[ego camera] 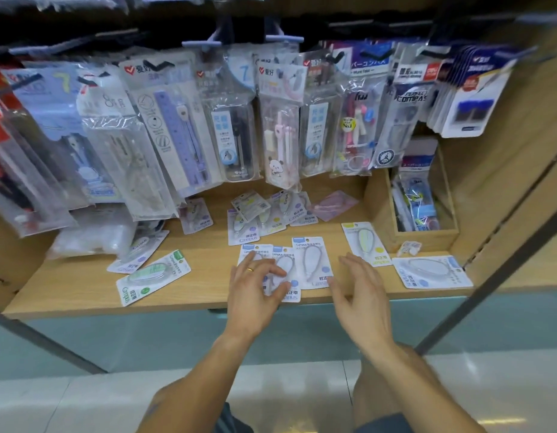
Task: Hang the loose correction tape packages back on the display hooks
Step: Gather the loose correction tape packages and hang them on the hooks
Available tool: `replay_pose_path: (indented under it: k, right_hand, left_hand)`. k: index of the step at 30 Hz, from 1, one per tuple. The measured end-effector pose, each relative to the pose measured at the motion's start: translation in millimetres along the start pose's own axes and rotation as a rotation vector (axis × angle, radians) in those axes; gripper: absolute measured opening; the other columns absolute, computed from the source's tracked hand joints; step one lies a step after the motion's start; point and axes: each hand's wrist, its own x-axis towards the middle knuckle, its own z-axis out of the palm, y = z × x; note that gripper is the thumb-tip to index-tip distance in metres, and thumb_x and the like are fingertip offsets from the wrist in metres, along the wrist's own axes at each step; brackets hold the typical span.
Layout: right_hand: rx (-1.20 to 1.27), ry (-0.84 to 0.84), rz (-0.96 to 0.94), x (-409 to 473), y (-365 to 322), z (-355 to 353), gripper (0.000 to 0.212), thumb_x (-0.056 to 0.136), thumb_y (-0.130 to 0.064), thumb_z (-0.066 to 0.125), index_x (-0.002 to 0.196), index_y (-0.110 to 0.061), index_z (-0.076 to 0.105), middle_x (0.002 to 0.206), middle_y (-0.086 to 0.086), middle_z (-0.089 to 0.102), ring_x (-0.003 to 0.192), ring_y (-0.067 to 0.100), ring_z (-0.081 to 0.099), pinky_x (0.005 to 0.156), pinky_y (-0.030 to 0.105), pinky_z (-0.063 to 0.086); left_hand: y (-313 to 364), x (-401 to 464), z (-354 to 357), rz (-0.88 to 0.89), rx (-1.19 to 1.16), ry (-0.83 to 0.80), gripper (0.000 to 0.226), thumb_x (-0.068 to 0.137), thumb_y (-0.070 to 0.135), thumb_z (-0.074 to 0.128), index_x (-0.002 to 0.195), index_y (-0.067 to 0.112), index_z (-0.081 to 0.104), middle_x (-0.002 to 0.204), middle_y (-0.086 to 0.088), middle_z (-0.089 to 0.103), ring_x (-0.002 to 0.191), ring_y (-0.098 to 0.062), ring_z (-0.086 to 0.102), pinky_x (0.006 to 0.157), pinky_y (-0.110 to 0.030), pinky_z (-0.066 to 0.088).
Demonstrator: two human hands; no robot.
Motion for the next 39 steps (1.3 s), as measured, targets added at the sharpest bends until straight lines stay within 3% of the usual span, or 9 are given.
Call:
replay_pose_path:
  k: [3, 6, 9, 14, 18, 24, 28, 33, 39]
  right_hand:
    - [-0.162, 0.064, 0.03, -6.0, 30.3, -27.5, 0.041, 0.1, -0.028, 0.058, 0.135, -0.006, 0.061, 0.146, 0.012, 0.058, 0.139, 0.031, 0.046, 0.117, 0.045, 0.037]
    - [-0.319, 0.075, 0.106, -3.3, 56.1, -46.7, 0.062, 0.098, -0.048, 0.044, 0.141, -0.004, 0.056, 0.151, 0.016, 0.052, 0.146, 0.036, 0.039, 0.119, 0.05, 0.034]
    - [-0.42, -0.021, 0.101, -4.2, 66.9, -54.5, 0.069, 0.098, -0.058, 0.051, 0.145, -0.007, 0.053, 0.159, 0.017, 0.042, 0.152, 0.037, 0.029, 0.12, 0.049, 0.032]
    - [-0.407, -0.058, -0.088, -8.0, 67.0, -63.2, 0.072, 0.079, -0.025, 0.086, 0.141, -0.007, 0.056, 0.134, 0.01, 0.058, 0.126, 0.033, 0.049, 0.095, 0.046, 0.054]
    - [-0.457, 0.082, -0.144, -15.3, 74.2, -74.9, 0.064, 0.066, 0.014, 0.079, 0.125, -0.007, 0.069, 0.116, 0.007, 0.059, 0.106, 0.03, 0.054, 0.053, 0.039, 0.054]
    - [-0.175, 0.444, -0.449, -11.9, 13.9, -90.7, 0.026, 0.087, 0.014, 0.065, 0.1, -0.002, 0.081, 0.092, 0.011, 0.071, 0.082, 0.033, 0.066, 0.073, 0.039, 0.053]
    - [-0.007, 0.357, -0.561, 16.3, -24.3, -46.1, 0.02, 0.086, 0.01, 0.07, 0.095, -0.004, 0.081, 0.092, 0.009, 0.07, 0.085, 0.029, 0.065, 0.076, 0.034, 0.052]
    - [-0.01, 0.114, -0.324, 35.2, -13.0, 11.8, 0.029, 0.073, 0.008, 0.082, 0.09, -0.016, 0.082, 0.092, -0.005, 0.067, 0.088, 0.02, 0.061, 0.069, 0.033, 0.054]
    - [0.024, -0.118, 0.007, 30.8, -9.8, 12.0, 0.022, 0.076, -0.007, 0.075, 0.091, -0.023, 0.079, 0.129, 0.0, 0.057, 0.124, 0.021, 0.055, 0.094, 0.021, 0.038]
  left_hand:
    - [6.3, -0.4, 3.9, 0.01, 0.061, -0.021, 0.017, 0.093, 0.038, 0.077, 0.109, 0.035, 0.073, 0.132, 0.022, 0.064, 0.153, -0.012, 0.025, 0.123, -0.058, 0.023]
    - [8.9, -1.5, 10.3, 0.058, 0.157, -0.045, 0.022, 0.1, 0.042, 0.065, 0.121, 0.036, 0.067, 0.144, 0.016, 0.061, 0.158, -0.021, 0.021, 0.125, -0.059, 0.017]
    - [10.4, -3.9, 15.6, 0.084, 0.267, -0.091, 0.037, 0.101, 0.052, 0.046, 0.133, 0.038, 0.059, 0.153, 0.016, 0.052, 0.161, -0.023, 0.013, 0.127, -0.055, 0.015]
    - [13.1, -5.0, 12.4, 0.089, 0.305, -0.144, 0.037, 0.106, 0.051, 0.045, 0.142, 0.041, 0.052, 0.163, 0.015, 0.041, 0.162, -0.021, 0.004, 0.129, -0.05, 0.008]
    - [12.7, -7.5, 8.9, 0.092, 0.255, -0.138, 0.044, 0.103, 0.054, 0.046, 0.145, 0.042, 0.05, 0.17, 0.011, 0.029, 0.162, -0.018, -0.002, 0.13, -0.054, 0.006]
    - [20.0, -19.6, 3.9, -0.109, 0.158, 0.195, 0.071, 0.09, 0.049, 0.074, 0.147, 0.017, 0.048, 0.159, -0.005, 0.044, 0.149, -0.024, 0.031, 0.122, -0.046, 0.034]
    - [21.0, -22.3, 2.5, -0.236, 0.166, 0.218, 0.077, 0.083, 0.04, 0.081, 0.146, 0.009, 0.049, 0.145, -0.009, 0.056, 0.137, -0.028, 0.039, 0.114, -0.044, 0.041]
    - [25.7, -15.8, -6.4, -0.32, 0.255, 0.212, 0.058, 0.09, 0.031, 0.078, 0.139, 0.007, 0.059, 0.126, -0.011, 0.067, 0.124, -0.032, 0.05, 0.103, -0.04, 0.042]
    - [35.6, -5.8, -19.1, -0.425, 0.18, 0.29, 0.031, 0.091, 0.026, 0.077, 0.117, 0.01, 0.075, 0.106, -0.009, 0.071, 0.094, -0.029, 0.069, 0.082, -0.036, 0.048]
